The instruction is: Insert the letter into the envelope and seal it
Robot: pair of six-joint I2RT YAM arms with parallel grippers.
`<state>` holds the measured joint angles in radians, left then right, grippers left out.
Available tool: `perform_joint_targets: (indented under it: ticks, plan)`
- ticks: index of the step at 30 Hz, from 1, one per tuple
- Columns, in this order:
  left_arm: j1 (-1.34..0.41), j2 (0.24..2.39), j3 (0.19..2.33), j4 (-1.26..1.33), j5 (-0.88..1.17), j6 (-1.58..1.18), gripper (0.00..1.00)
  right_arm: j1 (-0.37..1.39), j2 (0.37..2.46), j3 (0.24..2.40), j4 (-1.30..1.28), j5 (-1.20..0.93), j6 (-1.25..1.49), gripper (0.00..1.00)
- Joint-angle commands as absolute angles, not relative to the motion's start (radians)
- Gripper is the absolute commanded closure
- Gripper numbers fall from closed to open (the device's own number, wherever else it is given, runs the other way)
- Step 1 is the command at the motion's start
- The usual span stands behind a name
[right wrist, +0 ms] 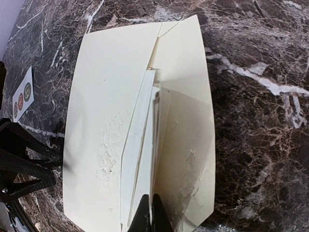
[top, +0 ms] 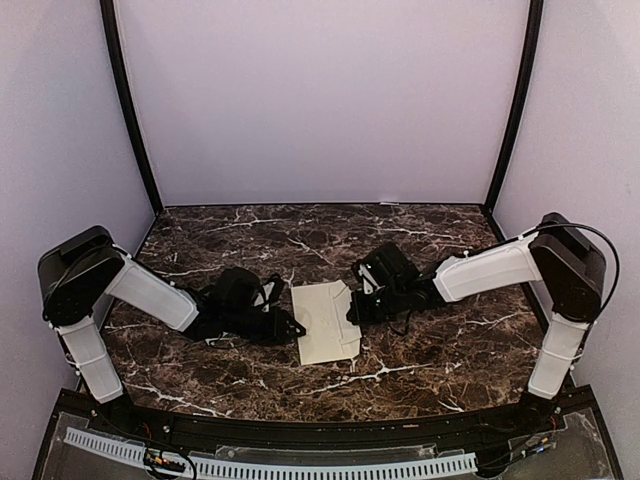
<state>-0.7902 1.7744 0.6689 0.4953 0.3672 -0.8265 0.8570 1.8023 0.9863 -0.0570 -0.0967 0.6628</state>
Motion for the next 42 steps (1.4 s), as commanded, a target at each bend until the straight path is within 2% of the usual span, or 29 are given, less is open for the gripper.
perform_joint_targets:
  ticks: [1, 11, 15, 23, 27, 30, 36, 42]
  plan:
    - [-0.795, 1.804, 0.683, 0.465, 0.379, -0.824, 0.7, 0.854, 1.838, 1.023, -0.017, -0.143, 0.639, 1.0]
    - [-0.795, 1.81, 0.696, 0.455, 0.368, -0.812, 0.72, 0.865, 1.878, 1.084, -0.046, -0.149, 0.601, 1.0]
    - [-0.795, 1.765, 0.684, 0.435, 0.328, -0.8, 0.69, 0.865, 1.841, 1.091, -0.088, -0.115, 0.592, 0.98]
    - [-0.794, 1.635, 0.707, 0.298, 0.226, -0.739, 0.54, 0.866, 1.764, 1.114, -0.185, -0.051, 0.558, 0.63]
    - [-0.792, 1.619, 0.732, 0.262, 0.193, -0.717, 0.51, 0.868, 1.732, 1.118, -0.211, -0.024, 0.548, 0.56]
    - [-0.791, 1.632, 0.74, 0.268, 0.198, -0.723, 0.51, 0.868, 1.723, 1.115, -0.21, -0.017, 0.545, 0.57]
    - [-0.786, 1.692, 0.75, 0.313, 0.218, -0.753, 0.54, 0.87, 1.753, 1.121, -0.201, -0.022, 0.549, 0.67]
    - [-0.783, 1.737, 0.766, 0.332, 0.223, -0.757, 0.57, 0.868, 1.807, 1.146, -0.212, 0.016, 0.556, 0.71]
